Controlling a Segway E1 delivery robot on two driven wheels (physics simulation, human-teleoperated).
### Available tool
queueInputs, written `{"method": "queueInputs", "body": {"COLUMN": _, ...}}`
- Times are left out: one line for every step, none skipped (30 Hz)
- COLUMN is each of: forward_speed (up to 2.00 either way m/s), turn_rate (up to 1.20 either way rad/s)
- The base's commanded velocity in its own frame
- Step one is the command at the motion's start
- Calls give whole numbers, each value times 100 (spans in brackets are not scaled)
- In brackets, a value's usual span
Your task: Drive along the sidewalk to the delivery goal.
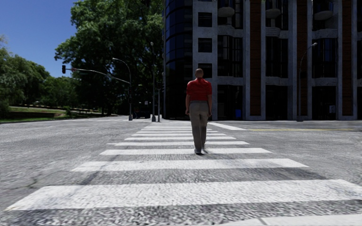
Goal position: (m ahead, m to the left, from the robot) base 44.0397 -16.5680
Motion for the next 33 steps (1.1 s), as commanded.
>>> {"method": "queueInputs", "body": {"forward_speed": 173, "turn_rate": 0}}
{"method": "queueInputs", "body": {"forward_speed": 173, "turn_rate": 0}}
{"method": "queueInputs", "body": {"forward_speed": 173, "turn_rate": 0}}
{"method": "queueInputs", "body": {"forward_speed": 174, "turn_rate": 0}}
{"method": "queueInputs", "body": {"forward_speed": 174, "turn_rate": 0}}
{"method": "queueInputs", "body": {"forward_speed": 174, "turn_rate": 0}}
{"method": "queueInputs", "body": {"forward_speed": 174, "turn_rate": 0}}
{"method": "queueInputs", "body": {"forward_speed": 174, "turn_rate": 0}}
{"method": "queueInputs", "body": {"forward_speed": 174, "turn_rate": 0}}
{"method": "queueInputs", "body": {"forward_speed": 174, "turn_rate": 0}}
{"method": "queueInputs", "body": {"forward_speed": 174, "turn_rate": 0}}
{"method": "queueInputs", "body": {"forward_speed": 174, "turn_rate": 0}}
{"method": "queueInputs", "body": {"forward_speed": 174, "turn_rate": 0}}
{"method": "queueInputs", "body": {"forward_speed": 174, "turn_rate": 0}}
{"method": "queueInputs", "body": {"forward_speed": 174, "turn_rate": 15}}
{"method": "queueInputs", "body": {"forward_speed": 174, "turn_rate": 40}}
{"method": "queueInputs", "body": {"forward_speed": 174, "turn_rate": 61}}
{"method": "queueInputs", "body": {"forward_speed": 174, "turn_rate": 61}}
{"method": "queueInputs", "body": {"forward_speed": 174, "turn_rate": 71}}
{"method": "queueInputs", "body": {"forward_speed": 174, "turn_rate": 73}}
{"method": "queueInputs", "body": {"forward_speed": 174, "turn_rate": 56}}
{"method": "queueInputs", "body": {"forward_speed": 174, "turn_rate": 13}}
{"method": "queueInputs", "body": {"forward_speed": 174, "turn_rate": 2}}
{"method": "queueInputs", "body": {"forward_speed": 174, "turn_rate": 2}}
{"method": "queueInputs", "body": {"forward_speed": 174, "turn_rate": 0}}
{"method": "queueInputs", "body": {"forward_speed": 174, "turn_rate": 0}}
{"method": "queueInputs", "body": {"forward_speed": 174, "turn_rate": 0}}
{"method": "queueInputs", "body": {"forward_speed": 174, "turn_rate": 0}}
{"method": "queueInputs", "body": {"forward_speed": 174, "turn_rate": 0}}
{"method": "queueInputs", "body": {"forward_speed": 174, "turn_rate": 0}}
{"method": "queueInputs", "body": {"forward_speed": 174, "turn_rate": 0}}
{"method": "queueInputs", "body": {"forward_speed": 174, "turn_rate": 0}}
{"method": "queueInputs", "body": {"forward_speed": 174, "turn_rate": 0}}
